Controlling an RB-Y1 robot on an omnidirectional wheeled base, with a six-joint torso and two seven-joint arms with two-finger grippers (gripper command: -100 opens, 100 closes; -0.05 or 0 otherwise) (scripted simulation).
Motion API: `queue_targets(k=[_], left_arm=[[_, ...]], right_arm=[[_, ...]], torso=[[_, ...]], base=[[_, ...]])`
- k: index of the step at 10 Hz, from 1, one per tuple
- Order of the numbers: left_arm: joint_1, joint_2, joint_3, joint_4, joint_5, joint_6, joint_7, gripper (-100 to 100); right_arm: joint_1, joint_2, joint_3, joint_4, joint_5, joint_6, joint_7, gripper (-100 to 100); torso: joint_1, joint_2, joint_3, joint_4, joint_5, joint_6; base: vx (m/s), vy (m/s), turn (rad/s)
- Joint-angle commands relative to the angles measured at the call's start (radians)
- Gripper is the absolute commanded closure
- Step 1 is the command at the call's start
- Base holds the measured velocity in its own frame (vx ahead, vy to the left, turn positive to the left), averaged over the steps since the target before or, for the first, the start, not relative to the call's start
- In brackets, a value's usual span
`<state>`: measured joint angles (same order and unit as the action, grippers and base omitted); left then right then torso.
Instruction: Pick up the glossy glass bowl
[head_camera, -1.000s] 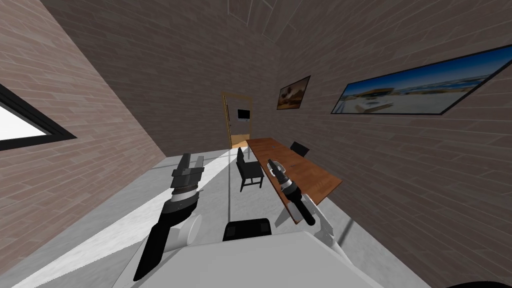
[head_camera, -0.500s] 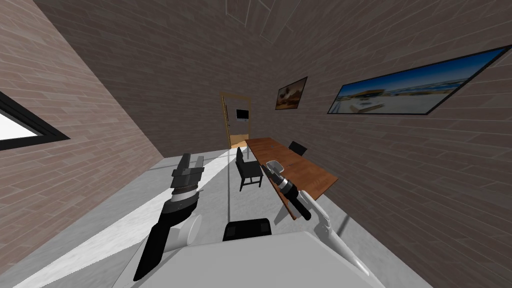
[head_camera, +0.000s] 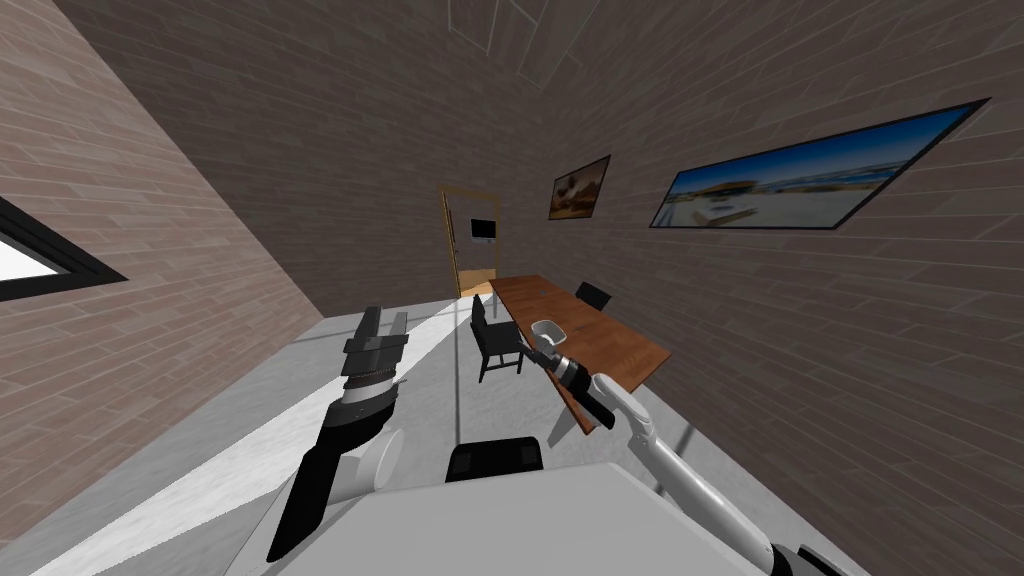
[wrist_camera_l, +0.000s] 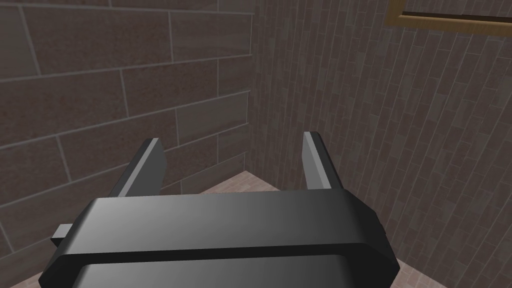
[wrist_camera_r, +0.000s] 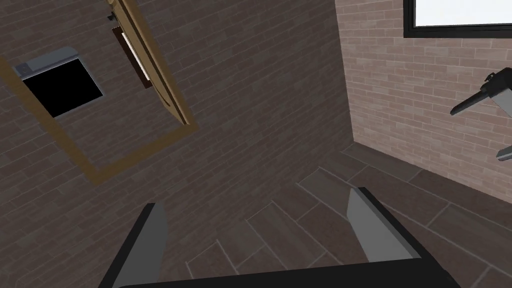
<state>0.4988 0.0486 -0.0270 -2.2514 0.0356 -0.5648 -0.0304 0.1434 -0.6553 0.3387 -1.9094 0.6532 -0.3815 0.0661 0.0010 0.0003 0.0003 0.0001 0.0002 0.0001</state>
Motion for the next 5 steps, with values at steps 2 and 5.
queue_targets(k=[2, 5], left_arm=[[0.000, 0.000, 0.000, 0.000, 0.000, 0.000, 0.000, 0], [0.000, 0.000, 0.000, 0.000, 0.000, 0.000, 0.000, 0]], right_arm=[[-0.031, -0.061, 0.035, 0.035, 0.058, 0.006, 0.026, -100], [-0.092, -0.143, 0.099, 0.105, 0.141, 0.012, 0.070, -100]], torso=[[0.000, 0.000, 0.000, 0.000, 0.000, 0.000], [0.000, -0.001, -0.001, 0.000, 0.000, 0.000]], base=[[0.001, 0.016, -0.022], [0.009, 0.017, -0.024]])
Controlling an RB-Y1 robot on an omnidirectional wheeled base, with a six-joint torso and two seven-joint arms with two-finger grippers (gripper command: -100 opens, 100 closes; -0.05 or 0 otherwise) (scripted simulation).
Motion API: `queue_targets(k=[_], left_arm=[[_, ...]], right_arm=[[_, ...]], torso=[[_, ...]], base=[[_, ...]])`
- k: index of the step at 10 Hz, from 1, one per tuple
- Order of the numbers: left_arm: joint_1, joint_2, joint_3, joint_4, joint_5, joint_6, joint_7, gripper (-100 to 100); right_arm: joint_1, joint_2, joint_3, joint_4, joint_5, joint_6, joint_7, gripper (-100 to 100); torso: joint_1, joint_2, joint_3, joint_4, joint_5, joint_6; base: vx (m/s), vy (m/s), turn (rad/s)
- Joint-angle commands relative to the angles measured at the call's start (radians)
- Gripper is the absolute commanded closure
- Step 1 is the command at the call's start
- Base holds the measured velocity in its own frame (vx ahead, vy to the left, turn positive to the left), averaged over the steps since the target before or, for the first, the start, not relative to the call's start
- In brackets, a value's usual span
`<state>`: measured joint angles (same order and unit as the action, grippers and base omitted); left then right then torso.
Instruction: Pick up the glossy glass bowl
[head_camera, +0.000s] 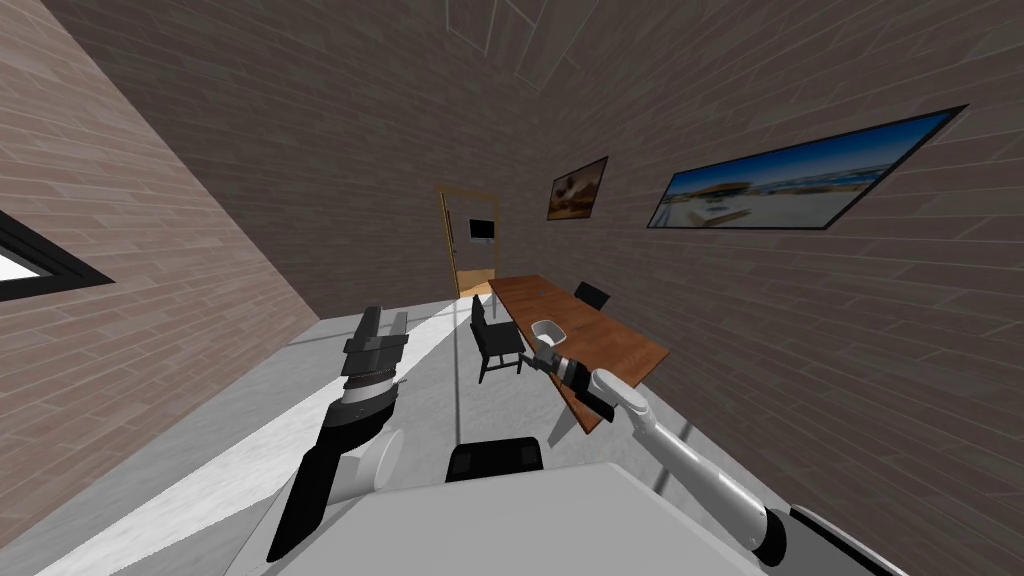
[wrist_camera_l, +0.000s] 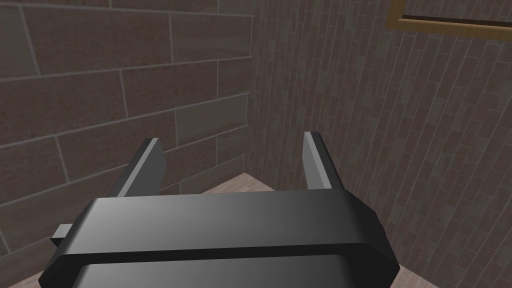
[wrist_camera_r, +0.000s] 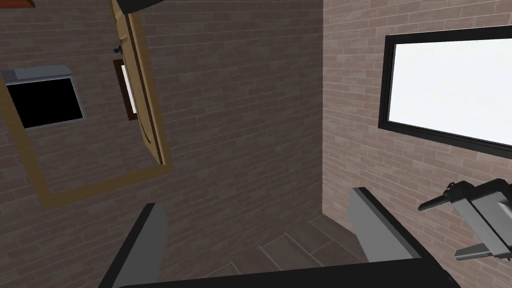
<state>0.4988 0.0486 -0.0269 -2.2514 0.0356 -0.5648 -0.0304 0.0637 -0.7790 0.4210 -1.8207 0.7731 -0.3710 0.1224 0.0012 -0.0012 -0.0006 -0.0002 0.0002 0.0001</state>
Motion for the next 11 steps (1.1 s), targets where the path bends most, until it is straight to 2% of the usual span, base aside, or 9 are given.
queue_targets(k=[1, 2, 4, 5, 6, 7, 9, 10, 11], left_arm=[[0.000, 0.000, 0.000, 0.000, 0.000, 0.000, 0.000, 0], [0.000, 0.000, 0.000, 0.000, 0.000, 0.000, 0.000, 0], [0.000, 0.000, 0.000, 0.000, 0.000, 0.000, 0.000, 0], [0.000, 0.000, 0.000, 0.000, 0.000, 0.000, 0.000, 0], [0.000, 0.000, 0.000, 0.000, 0.000, 0.000, 0.000, 0], [0.000, 0.000, 0.000, 0.000, 0.000, 0.000, 0.000, 0], [0.000, 0.000, 0.000, 0.000, 0.000, 0.000, 0.000, 0], [0.000, 0.000, 0.000, 0.000, 0.000, 0.000, 0.000, 0], [0.000, 0.000, 0.000, 0.000, 0.000, 0.000, 0.000, 0]], right_arm=[[-0.042, -0.050, 0.050, 0.050, 0.050, 0.004, 0.037, -100], [-0.042, -0.065, 0.050, 0.051, 0.060, 0.004, 0.037, -100], [-0.102, -0.128, 0.114, 0.122, 0.126, 0.006, 0.085, -100], [-0.102, -0.143, 0.119, 0.123, 0.132, 0.006, 0.085, -100], [-0.131, -0.180, 0.155, 0.158, 0.165, 0.006, 0.109, -100], [-0.131, -0.180, 0.155, 0.158, 0.165, 0.006, 0.109, -100], [-0.186, -0.250, 0.226, 0.218, 0.226, 0.005, 0.157, -100], [-0.186, -0.250, 0.226, 0.229, 0.226, 0.005, 0.157, -100], [-0.213, -0.283, 0.262, 0.263, 0.253, 0.004, 0.181, -100]], torso=[[0.000, 0.000, 0.000, 0.000, 0.000, 0.000], [0.001, -0.001, -0.001, 0.000, 0.000, 0.000], [0.001, -0.002, -0.001, 0.000, 0.000, 0.000], [0.002, -0.003, -0.002, -0.001, 0.000, 0.000], [0.002, -0.002, -0.001, -0.001, 0.000, 0.000], [0.001, -0.003, -0.002, -0.001, 0.000, 0.000], [0.002, -0.003, -0.001, -0.001, 0.000, 0.000], [0.003, -0.004, -0.002, -0.001, 0.001, 0.000], [0.002, -0.004, -0.002, -0.001, 0.000, 0.000]], base=[[0.033, 0.035, -0.045], [0.034, 0.034, -0.012], [0.050, 0.040, -0.027], [0.043, 0.040, -0.008], [0.055, 0.036, -0.018], [0.043, 0.036, -0.010], [0.069, 0.056, -0.023], [0.074, 0.047, -0.010], [0.074, 0.039, -0.006]])
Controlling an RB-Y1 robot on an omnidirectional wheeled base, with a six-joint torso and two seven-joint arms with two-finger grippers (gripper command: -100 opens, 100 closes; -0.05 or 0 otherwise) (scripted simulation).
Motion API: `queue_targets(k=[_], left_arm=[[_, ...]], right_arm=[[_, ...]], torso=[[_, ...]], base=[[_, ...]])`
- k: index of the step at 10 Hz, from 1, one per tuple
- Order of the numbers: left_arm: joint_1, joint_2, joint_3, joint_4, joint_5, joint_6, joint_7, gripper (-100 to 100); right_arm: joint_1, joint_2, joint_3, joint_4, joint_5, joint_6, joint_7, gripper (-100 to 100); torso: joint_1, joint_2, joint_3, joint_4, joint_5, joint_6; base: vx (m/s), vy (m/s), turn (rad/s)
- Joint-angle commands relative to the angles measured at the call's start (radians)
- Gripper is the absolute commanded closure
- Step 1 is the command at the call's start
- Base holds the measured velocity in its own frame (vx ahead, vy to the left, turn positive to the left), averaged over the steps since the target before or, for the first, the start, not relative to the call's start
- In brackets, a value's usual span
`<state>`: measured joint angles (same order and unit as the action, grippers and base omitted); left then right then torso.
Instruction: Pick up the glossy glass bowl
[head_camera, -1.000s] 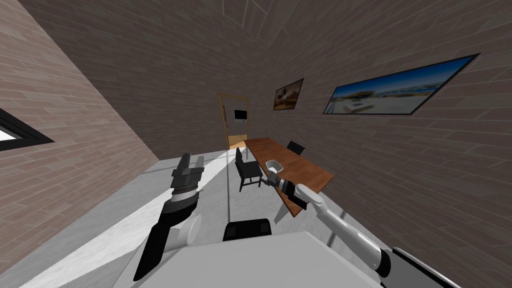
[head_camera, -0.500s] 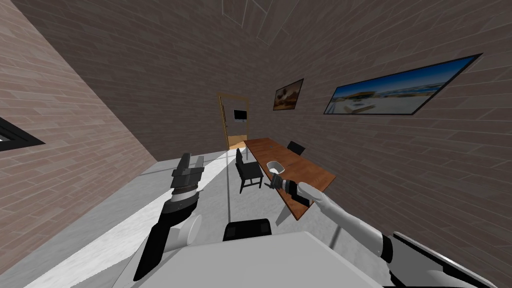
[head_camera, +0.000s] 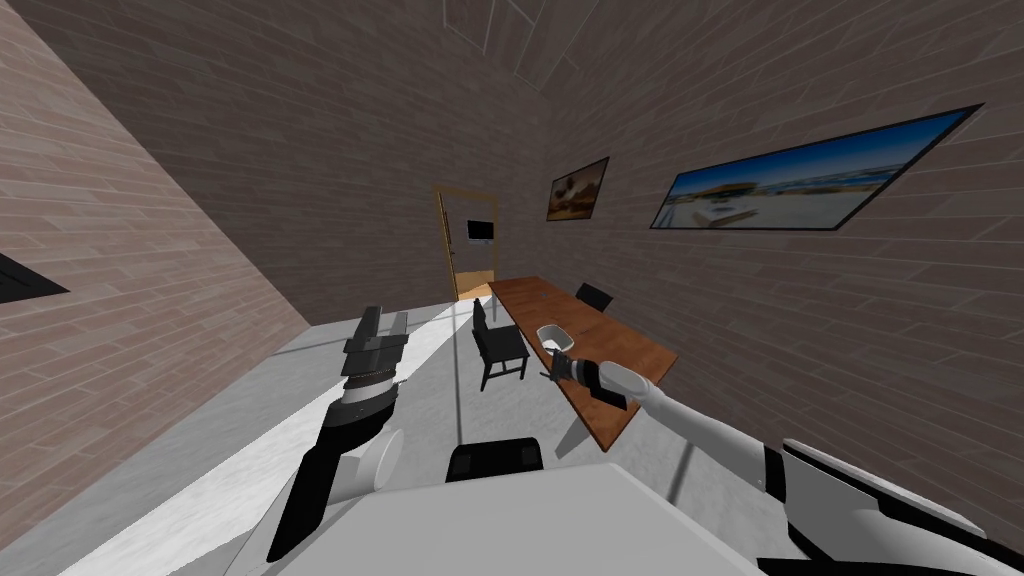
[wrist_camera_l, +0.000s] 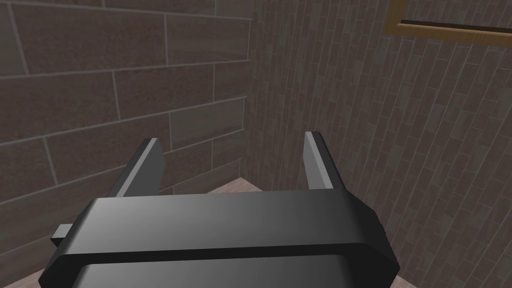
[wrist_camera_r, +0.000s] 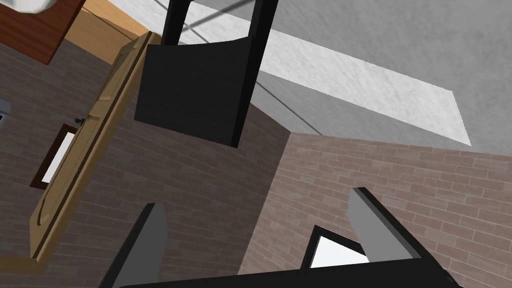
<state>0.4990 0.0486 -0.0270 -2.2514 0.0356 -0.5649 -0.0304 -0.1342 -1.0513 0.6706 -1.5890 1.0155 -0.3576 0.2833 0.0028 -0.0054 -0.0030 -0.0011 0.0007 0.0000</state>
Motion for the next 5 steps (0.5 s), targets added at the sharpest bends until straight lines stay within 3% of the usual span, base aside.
queue_targets(k=[1, 3, 4, 5], left_arm=[[0.000, 0.000, 0.000, 0.000, 0.000, 0.000, 0.000, 0], [0.000, 0.000, 0.000, 0.000, 0.000, 0.000, 0.000, 0], [0.000, 0.000, 0.000, 0.000, 0.000, 0.000, 0.000, 0], [0.000, 0.000, 0.000, 0.000, 0.000, 0.000, 0.000, 0]], right_arm=[[-0.015, -0.010, 0.012, 0.033, 0.011, -0.010, 0.020, -100], [-0.065, -0.071, 0.075, 0.099, 0.060, -0.013, 0.066, -100], [-0.065, -0.071, 0.081, 0.100, 0.060, -0.013, 0.066, -100], [-0.089, -0.100, 0.114, 0.132, 0.082, -0.015, 0.088, -100]], torso=[[0.000, 0.000, 0.000, 0.000, 0.000, 0.000], [0.000, 0.001, 0.001, 0.000, 0.000, 0.000], [0.001, -0.001, 0.000, 0.000, 0.000, 0.000], [0.002, 0.000, 0.000, 0.000, 0.000, 0.000]], base=[[0.055, 0.033, -0.007], [0.082, 0.056, -0.015], [0.076, 0.064, -0.012], [0.073, 0.046, -0.002]])
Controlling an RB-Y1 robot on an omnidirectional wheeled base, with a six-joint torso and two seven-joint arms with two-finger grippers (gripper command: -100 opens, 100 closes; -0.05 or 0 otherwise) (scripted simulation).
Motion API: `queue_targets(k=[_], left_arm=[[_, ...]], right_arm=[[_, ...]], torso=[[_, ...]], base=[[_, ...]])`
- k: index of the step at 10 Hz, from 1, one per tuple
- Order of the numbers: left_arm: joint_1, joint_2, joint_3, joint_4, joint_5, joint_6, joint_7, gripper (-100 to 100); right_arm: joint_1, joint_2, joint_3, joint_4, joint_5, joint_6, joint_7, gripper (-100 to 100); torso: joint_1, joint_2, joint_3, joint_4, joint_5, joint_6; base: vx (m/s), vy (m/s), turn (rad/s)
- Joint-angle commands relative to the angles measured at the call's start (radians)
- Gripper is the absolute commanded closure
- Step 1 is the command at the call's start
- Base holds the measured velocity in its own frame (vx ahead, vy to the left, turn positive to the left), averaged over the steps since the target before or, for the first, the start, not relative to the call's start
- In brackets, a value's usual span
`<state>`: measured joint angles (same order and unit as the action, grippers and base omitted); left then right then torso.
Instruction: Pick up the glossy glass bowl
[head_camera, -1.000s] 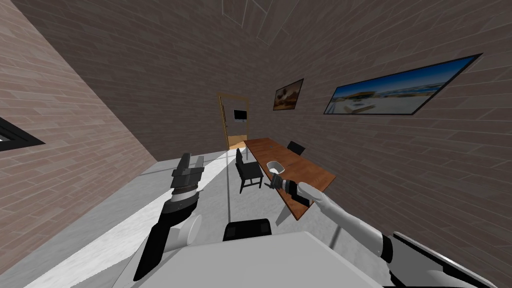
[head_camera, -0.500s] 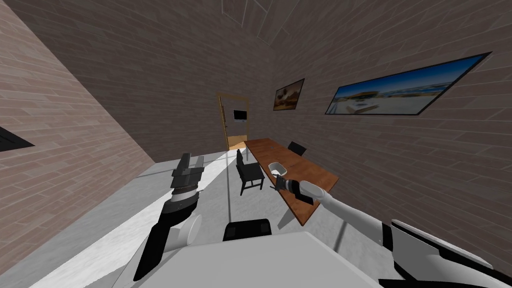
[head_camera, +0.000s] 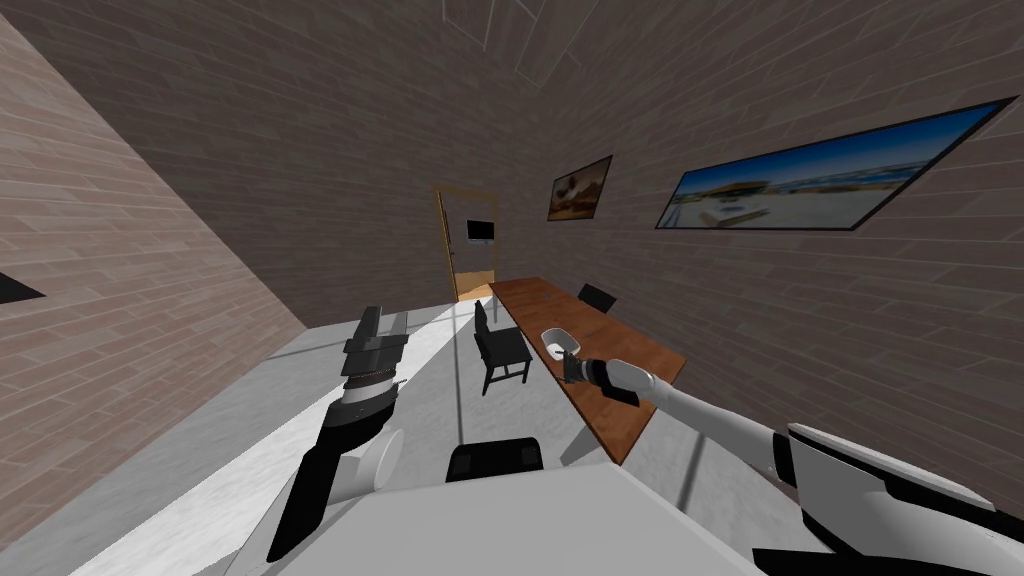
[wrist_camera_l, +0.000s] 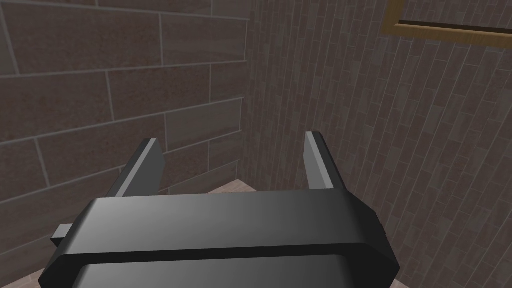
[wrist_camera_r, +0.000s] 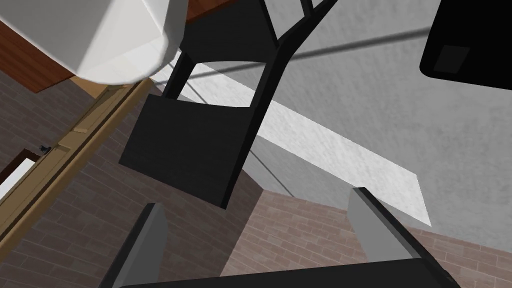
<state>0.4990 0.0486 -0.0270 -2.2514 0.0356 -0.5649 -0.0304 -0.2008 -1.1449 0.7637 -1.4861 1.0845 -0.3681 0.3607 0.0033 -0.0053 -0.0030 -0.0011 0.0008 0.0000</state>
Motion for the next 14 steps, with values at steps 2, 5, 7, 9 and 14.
queue_targets(k=[2, 5, 7, 9, 14], left_arm=[[0.000, 0.000, 0.000, 0.000, 0.000, 0.000, 0.000, 0], [0.000, 0.000, 0.000, 0.000, 0.000, 0.000, 0.000, 0], [0.000, 0.000, 0.000, 0.000, 0.000, 0.000, 0.000, 0], [0.000, 0.000, 0.000, 0.000, 0.000, 0.000, 0.000, 0], [0.000, 0.000, 0.000, 0.000, 0.000, 0.000, 0.000, 0]], right_arm=[[-0.044, -0.033, 0.053, 0.060, 0.034, -0.007, 0.032, -100], [-0.083, -0.079, 0.113, 0.115, 0.070, -0.012, 0.071, -100], [-0.100, -0.099, 0.141, 0.140, 0.086, -0.015, 0.089, -100], [-0.126, -0.132, 0.191, 0.181, 0.114, -0.021, 0.120, -100], [-0.147, -0.164, 0.278, 0.238, 0.155, -0.036, 0.164, -100]], torso=[[-0.001, 0.001, 0.000, 0.000, 0.000, 0.000], [0.000, -0.001, -0.001, 0.000, 0.000, 0.000], [0.000, 0.001, 0.000, 0.000, 0.000, 0.000], [0.000, 0.000, 0.000, 0.000, 0.000, 0.000], [-0.001, 0.001, 0.000, 0.000, 0.000, 0.000]], base=[[0.060, 0.040, -0.003], [0.092, 0.050, -0.004], [0.059, 0.040, -0.001], [0.106, 0.057, 0.003], [0.071, 0.040, 0.006]])
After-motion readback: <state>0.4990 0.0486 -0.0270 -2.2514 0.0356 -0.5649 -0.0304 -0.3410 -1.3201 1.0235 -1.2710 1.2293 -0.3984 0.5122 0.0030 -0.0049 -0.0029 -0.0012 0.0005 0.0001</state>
